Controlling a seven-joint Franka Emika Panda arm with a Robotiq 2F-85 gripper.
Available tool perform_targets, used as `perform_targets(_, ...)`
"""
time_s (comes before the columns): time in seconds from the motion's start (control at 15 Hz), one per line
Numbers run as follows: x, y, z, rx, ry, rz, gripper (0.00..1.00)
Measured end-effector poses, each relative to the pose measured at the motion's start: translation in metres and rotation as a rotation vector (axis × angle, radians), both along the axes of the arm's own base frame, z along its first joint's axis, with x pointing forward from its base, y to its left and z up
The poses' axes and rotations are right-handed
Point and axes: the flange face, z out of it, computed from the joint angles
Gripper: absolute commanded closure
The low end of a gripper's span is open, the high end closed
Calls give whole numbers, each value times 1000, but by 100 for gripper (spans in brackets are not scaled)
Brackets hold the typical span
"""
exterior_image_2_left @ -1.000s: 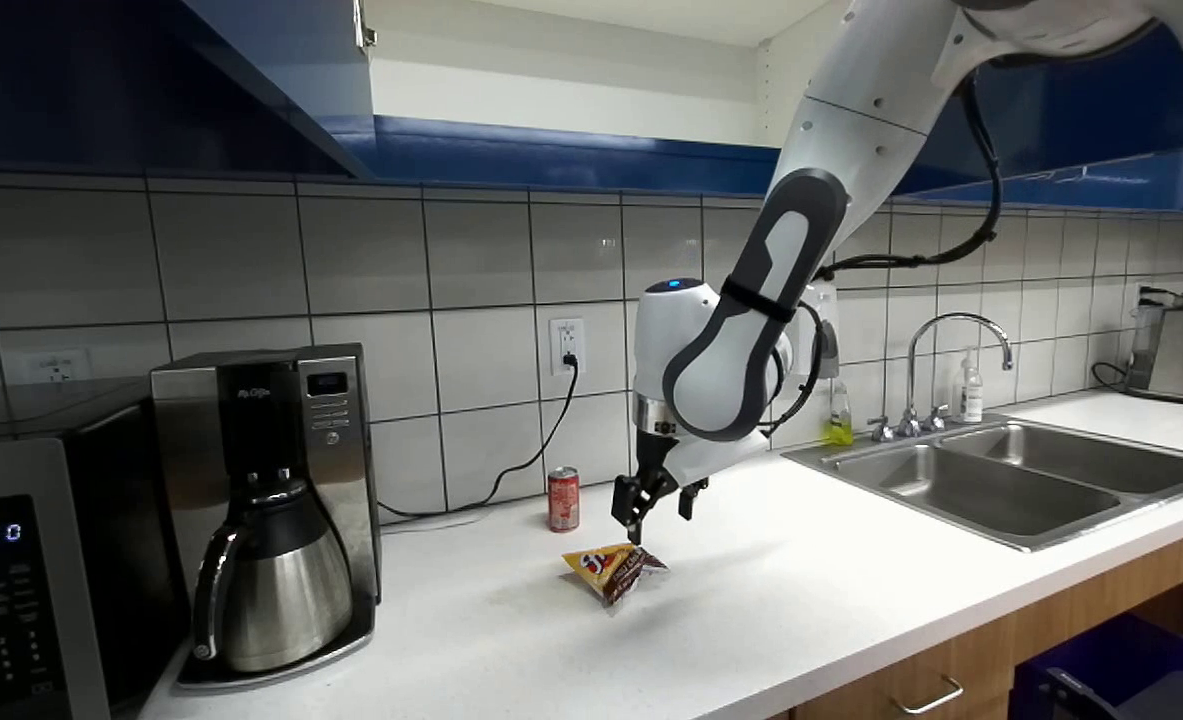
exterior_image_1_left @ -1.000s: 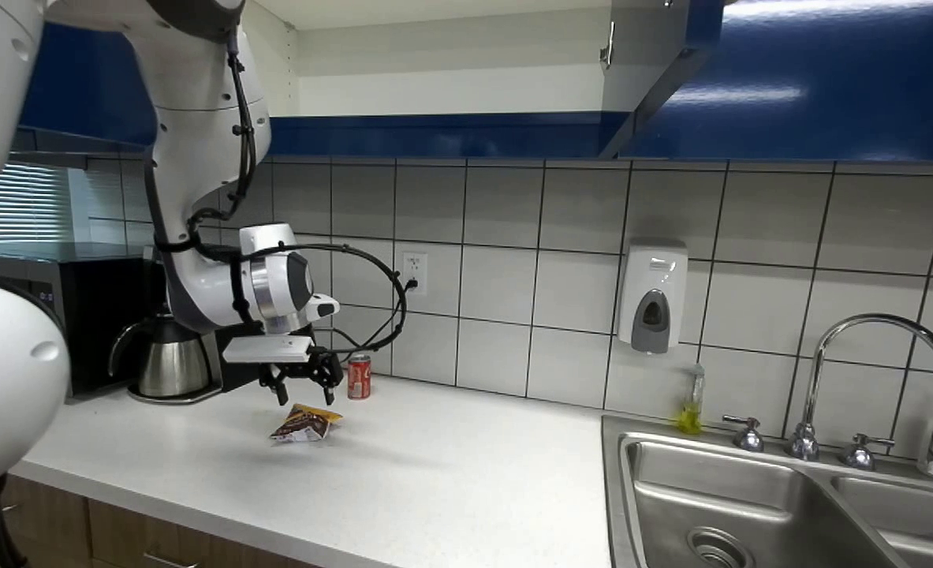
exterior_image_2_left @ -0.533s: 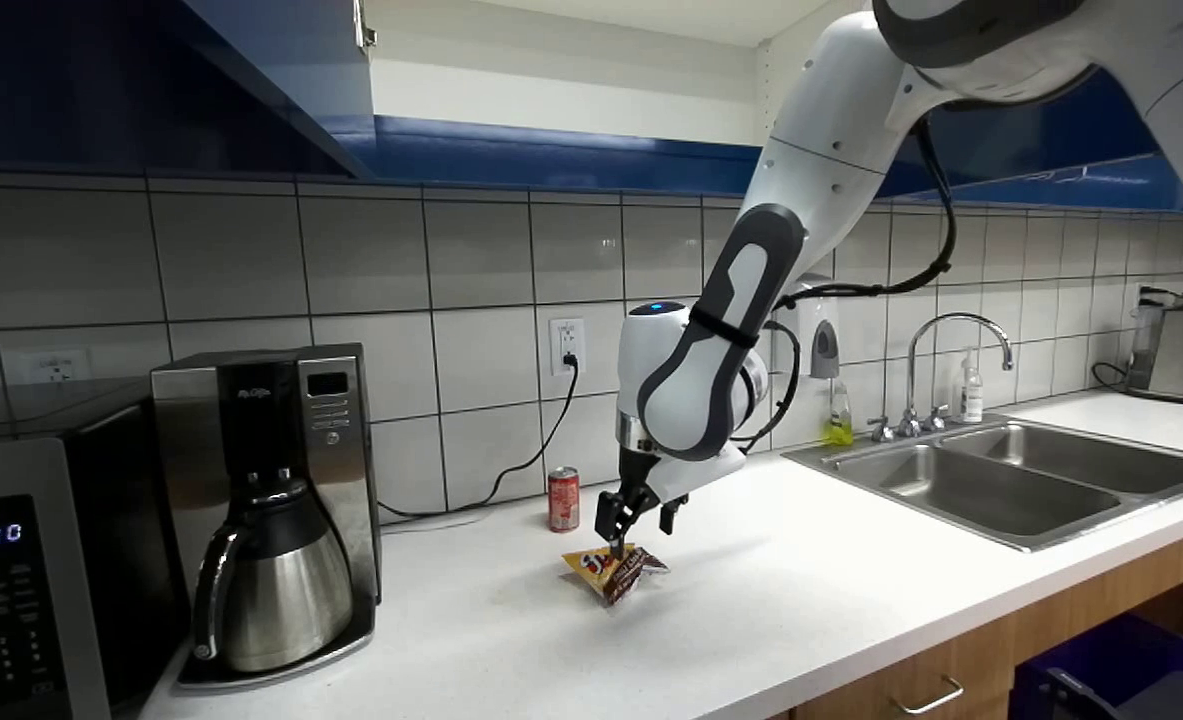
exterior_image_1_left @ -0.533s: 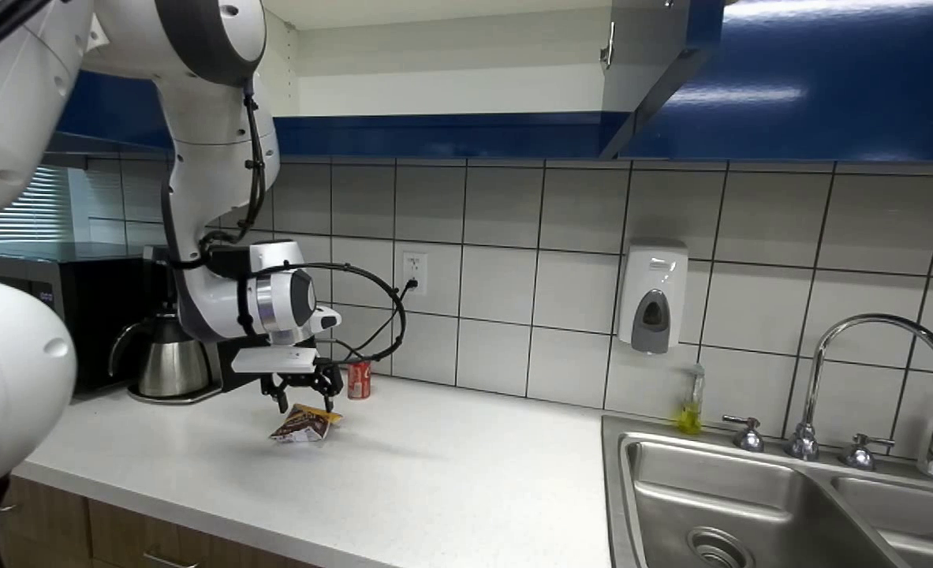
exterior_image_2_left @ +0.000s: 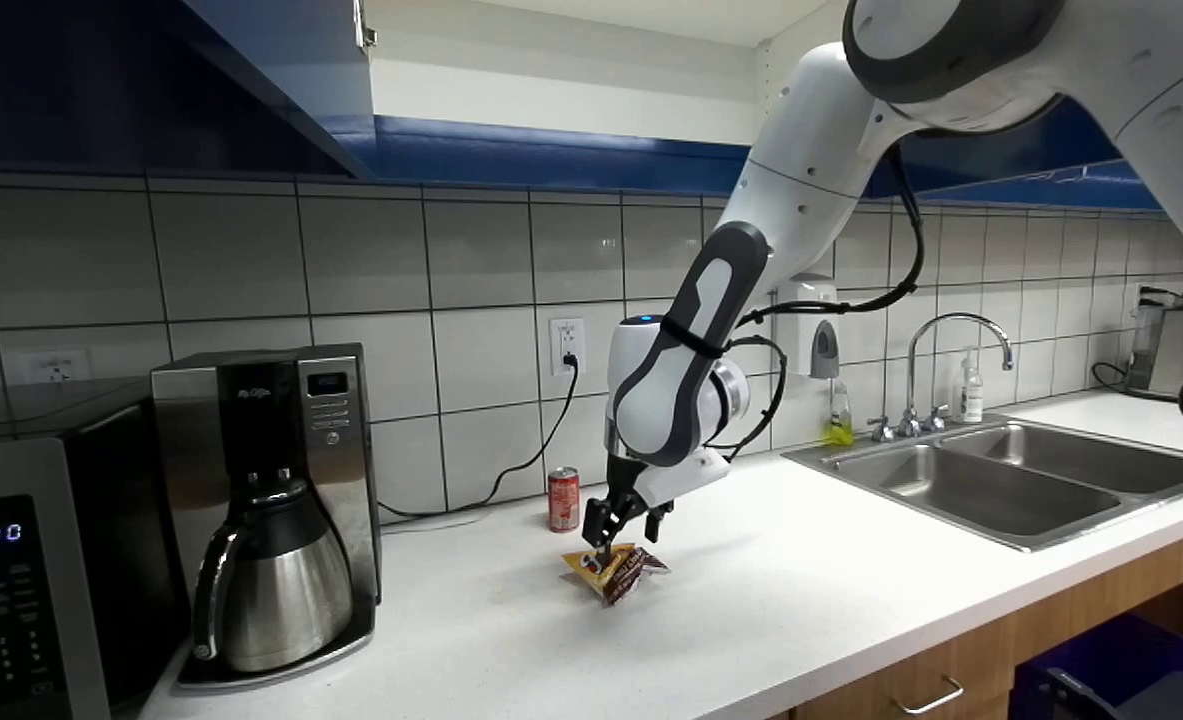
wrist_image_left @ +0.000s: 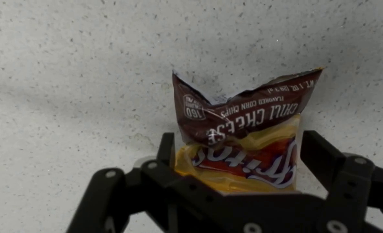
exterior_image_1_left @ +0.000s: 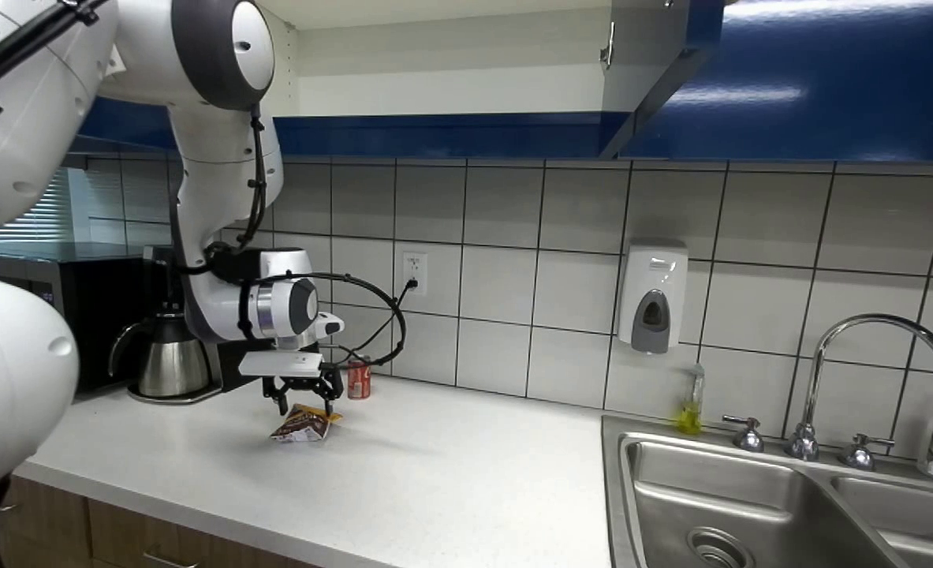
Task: Put the yellow and brown packet in the open upper cabinet.
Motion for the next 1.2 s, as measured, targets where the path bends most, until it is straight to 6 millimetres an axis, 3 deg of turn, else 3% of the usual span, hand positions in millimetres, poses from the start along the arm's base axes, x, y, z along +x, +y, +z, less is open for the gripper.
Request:
perform_targets(0.07, 1, 0, -3, 1, 13, -2, 3)
perform_targets(0.13, 1, 0, -5, 1, 25, -1, 26)
perform_targets(0.27, 2, 0, -7, 2, 46, -1, 31)
perform_targets(0.47, 4, 0, -10, -2, 65, -4, 57)
perform_targets(0.87, 6, 0, -11, -4, 71, -6, 98)
perform_targets(1.2, 11, 1, -7, -5, 68, -8, 100)
